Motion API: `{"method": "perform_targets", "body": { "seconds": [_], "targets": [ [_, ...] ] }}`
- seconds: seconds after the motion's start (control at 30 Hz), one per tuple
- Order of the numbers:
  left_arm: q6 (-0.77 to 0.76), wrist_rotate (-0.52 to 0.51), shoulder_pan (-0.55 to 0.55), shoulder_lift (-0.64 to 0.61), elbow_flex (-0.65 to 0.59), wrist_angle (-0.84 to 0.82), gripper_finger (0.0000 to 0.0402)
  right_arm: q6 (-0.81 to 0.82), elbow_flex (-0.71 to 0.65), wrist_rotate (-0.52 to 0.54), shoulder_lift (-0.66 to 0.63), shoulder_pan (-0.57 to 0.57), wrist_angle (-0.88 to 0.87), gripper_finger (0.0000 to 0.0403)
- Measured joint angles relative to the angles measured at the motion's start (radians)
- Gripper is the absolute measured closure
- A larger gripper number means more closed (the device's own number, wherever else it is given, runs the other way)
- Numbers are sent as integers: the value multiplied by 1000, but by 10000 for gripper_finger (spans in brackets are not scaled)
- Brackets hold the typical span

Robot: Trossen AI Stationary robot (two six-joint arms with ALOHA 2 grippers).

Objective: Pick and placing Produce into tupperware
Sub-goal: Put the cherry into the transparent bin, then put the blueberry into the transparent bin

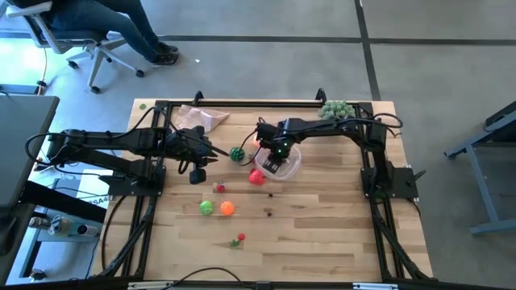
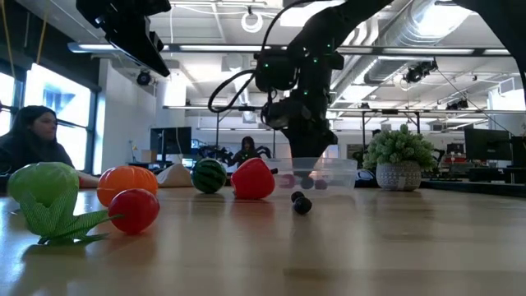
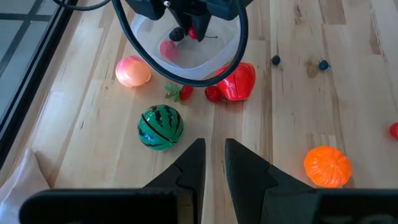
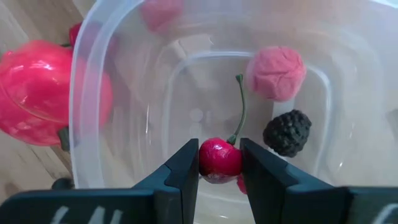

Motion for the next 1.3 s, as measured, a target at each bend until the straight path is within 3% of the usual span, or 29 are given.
{"method": "perform_targets", "body": {
  "seconds": [0.4, 0.6, 0.9, 1.1, 1.3],
  "targets": [
    [0, 0, 0, 0, 0, 0, 350, -3, 0, 18, 0, 0, 1, 260],
    [0, 0, 0, 0, 0, 0, 350, -19, 0, 19, -4, 0, -1, 257],
    [0, 0, 0, 0, 0, 0, 350, 13, 0, 70, -175, 22, -29, 257],
    [0, 0, 0, 0, 0, 0, 350, 12, 0, 118, -322, 143, -8, 257],
    [0, 0, 0, 0, 0, 0, 350, 21, 0, 350, -377, 362, -5, 257]
  ]
}}
